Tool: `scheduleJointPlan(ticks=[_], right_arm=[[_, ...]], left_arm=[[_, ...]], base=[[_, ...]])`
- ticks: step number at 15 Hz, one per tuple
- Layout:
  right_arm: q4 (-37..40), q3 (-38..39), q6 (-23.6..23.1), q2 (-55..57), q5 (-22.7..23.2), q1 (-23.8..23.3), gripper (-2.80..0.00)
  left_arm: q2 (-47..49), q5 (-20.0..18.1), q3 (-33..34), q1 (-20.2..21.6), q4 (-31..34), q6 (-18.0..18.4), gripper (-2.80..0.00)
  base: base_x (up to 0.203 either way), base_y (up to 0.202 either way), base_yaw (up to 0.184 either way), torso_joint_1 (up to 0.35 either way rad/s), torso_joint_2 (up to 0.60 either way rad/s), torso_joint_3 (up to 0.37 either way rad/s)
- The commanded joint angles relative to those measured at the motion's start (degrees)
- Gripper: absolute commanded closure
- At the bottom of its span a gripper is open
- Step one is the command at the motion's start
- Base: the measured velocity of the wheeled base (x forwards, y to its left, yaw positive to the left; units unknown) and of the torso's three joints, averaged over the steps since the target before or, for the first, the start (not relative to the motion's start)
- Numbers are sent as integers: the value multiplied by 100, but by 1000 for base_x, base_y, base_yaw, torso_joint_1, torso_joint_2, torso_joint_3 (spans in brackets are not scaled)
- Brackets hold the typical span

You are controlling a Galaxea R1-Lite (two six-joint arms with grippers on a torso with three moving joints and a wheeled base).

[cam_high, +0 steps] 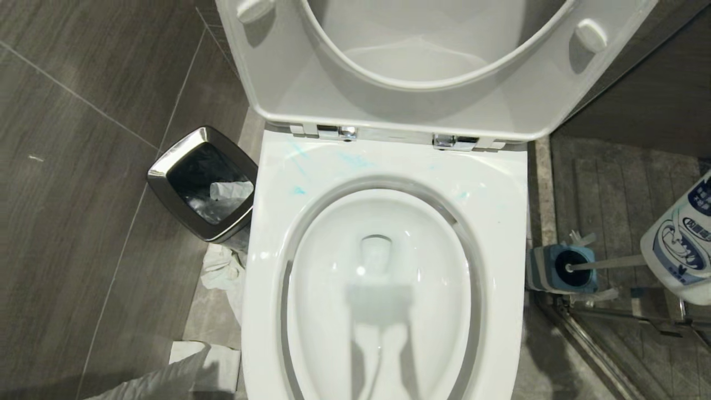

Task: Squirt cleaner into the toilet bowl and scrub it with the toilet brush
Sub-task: Pour in the cleaning agent

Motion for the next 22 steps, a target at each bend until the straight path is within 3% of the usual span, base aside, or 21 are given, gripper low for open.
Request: scheduleJointPlan(ticks=[1,4,13,16,19,22], right_arm=[[-22,9,-125,97,-1,24,0],[-118,0,-291,213,-43,228,0],[-436,-20,-301,441,-66,240,0],[-447,-387,-266,765,-210,256,0],[-450,-749,-249,1130,-641,958,0],[-490,-1177,-248,1771,-1743,2201,0]], left_arm=[[5,14,35,2,-9,-20,0],[5,14,35,2,-8,-11,0],[-4,6,35,2,0,-3,0],[5,6,35,2,-9,-11,0],[-4,6,35,2,-9,-3,0],[-4,6,35,2,-9,-11,0]], base=[[0,0,0,2,6,203],[0,0,0,-2,1,201],[0,0,0,-3,1,204],[0,0,0,3,3,197],[0,0,0,7,4,174],[0,0,0,3,2,36]])
